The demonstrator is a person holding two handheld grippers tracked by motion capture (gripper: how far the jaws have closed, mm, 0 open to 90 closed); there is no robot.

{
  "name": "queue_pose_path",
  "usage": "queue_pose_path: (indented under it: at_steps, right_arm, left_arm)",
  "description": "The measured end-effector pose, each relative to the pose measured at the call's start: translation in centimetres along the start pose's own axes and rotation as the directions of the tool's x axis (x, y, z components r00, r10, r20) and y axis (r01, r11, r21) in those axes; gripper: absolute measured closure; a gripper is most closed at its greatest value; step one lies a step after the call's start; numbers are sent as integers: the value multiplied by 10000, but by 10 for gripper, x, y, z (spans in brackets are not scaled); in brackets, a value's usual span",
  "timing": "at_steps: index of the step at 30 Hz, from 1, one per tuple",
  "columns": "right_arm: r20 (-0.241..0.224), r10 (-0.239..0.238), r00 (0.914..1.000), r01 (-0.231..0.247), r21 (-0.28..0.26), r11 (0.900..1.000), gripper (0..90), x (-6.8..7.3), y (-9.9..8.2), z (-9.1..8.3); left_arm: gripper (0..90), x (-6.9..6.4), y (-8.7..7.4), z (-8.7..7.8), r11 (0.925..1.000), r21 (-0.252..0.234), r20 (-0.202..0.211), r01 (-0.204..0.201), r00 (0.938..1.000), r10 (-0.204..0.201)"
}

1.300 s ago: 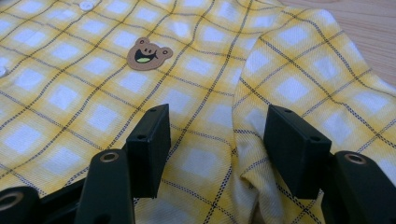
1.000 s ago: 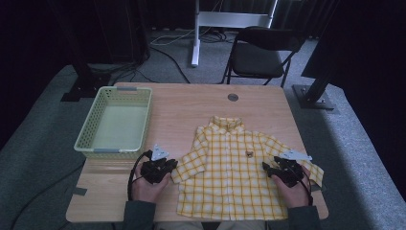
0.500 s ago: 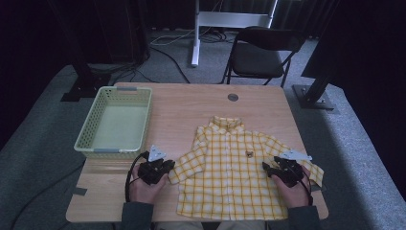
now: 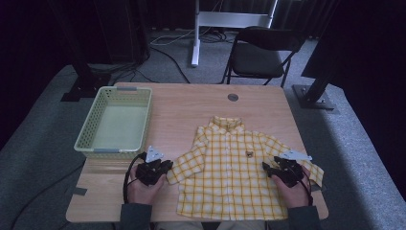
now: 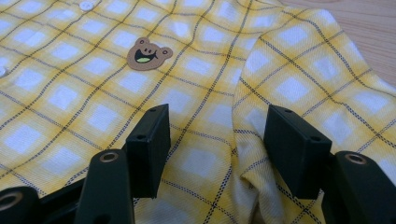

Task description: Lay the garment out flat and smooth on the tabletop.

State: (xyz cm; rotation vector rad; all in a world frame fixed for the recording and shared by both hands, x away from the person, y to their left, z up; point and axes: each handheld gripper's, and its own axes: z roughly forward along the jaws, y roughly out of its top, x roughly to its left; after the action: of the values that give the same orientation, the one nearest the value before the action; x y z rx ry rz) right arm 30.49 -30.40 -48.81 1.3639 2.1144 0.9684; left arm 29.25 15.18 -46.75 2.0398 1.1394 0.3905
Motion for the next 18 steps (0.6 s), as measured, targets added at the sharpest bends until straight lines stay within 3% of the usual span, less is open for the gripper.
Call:
queue_pose_path:
  at_steps: [18]
  right_arm:
    - [10, 3, 10000, -3, 2, 10000, 403, 0, 0, 0]
  left_arm:
    - [831, 0, -1, -4, 9999, -124, -1, 35, 10000, -35]
